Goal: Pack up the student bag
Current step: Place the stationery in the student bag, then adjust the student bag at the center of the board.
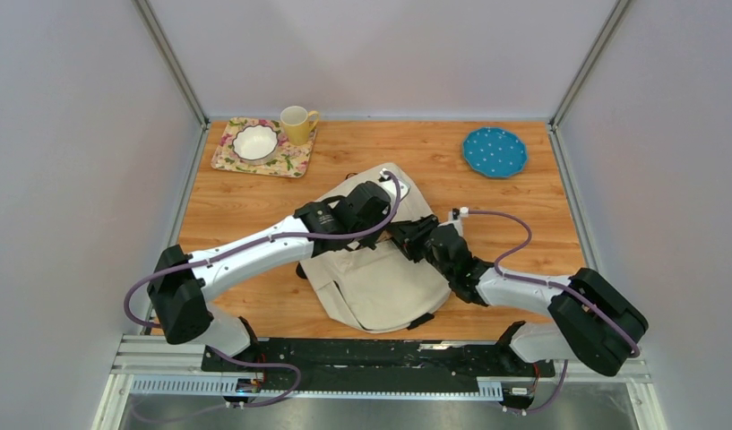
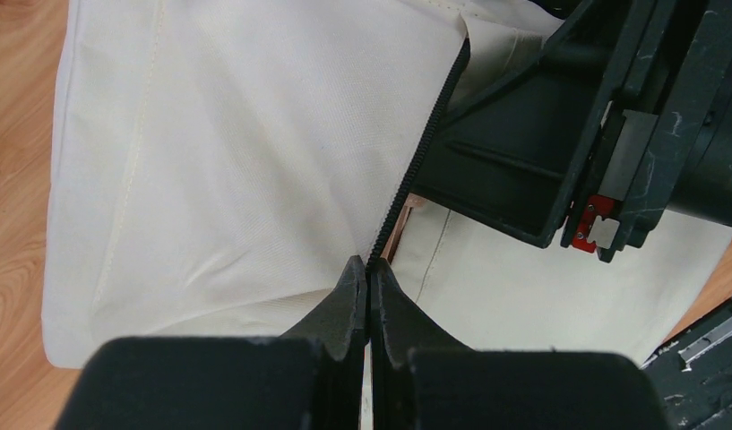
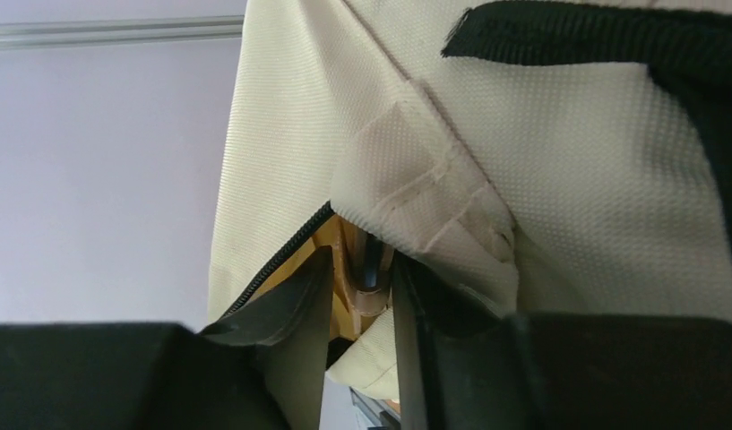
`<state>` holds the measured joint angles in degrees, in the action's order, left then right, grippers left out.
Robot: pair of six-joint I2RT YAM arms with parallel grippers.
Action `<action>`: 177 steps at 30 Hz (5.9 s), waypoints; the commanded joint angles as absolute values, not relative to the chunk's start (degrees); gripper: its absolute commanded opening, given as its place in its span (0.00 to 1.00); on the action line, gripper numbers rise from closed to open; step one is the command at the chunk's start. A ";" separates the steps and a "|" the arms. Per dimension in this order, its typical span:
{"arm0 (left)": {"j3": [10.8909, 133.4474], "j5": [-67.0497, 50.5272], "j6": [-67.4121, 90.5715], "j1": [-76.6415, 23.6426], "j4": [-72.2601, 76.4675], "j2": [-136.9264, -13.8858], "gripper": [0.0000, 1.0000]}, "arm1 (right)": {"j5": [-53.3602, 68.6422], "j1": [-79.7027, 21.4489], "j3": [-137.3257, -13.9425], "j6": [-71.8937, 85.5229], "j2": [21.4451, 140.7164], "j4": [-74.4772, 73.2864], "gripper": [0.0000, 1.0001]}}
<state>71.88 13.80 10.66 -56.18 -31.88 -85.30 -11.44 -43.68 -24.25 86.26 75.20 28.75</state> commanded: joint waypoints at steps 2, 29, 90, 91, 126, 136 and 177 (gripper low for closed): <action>72.07 12.48 12.13 -55.63 -29.27 -82.18 0.00 | -11.52 -43.24 -26.72 83.05 76.28 27.86 0.19; 68.73 3.96 14.15 -51.77 -27.60 -80.16 0.00 | -16.52 -47.28 -37.61 71.92 88.59 34.81 0.07; 64.52 3.25 13.62 -49.92 -26.37 -79.37 0.00 | 8.88 -39.64 -44.22 61.53 88.78 22.15 0.02; 64.08 3.43 13.62 -49.83 -26.19 -79.28 0.01 | 8.18 -39.73 -43.60 61.18 87.90 21.37 0.07; 53.70 -15.01 9.76 -47.99 -21.09 -80.41 0.61 | -2.73 -39.55 -37.26 51.59 56.42 -10.46 0.36; 58.36 -22.15 9.31 -47.99 -21.63 -86.75 0.62 | -2.20 -39.55 -37.62 51.50 56.78 -10.99 0.36; 51.15 -9.93 8.53 -47.90 -21.09 -70.32 0.64 | 3.87 -39.46 -37.00 52.12 60.64 -9.14 0.36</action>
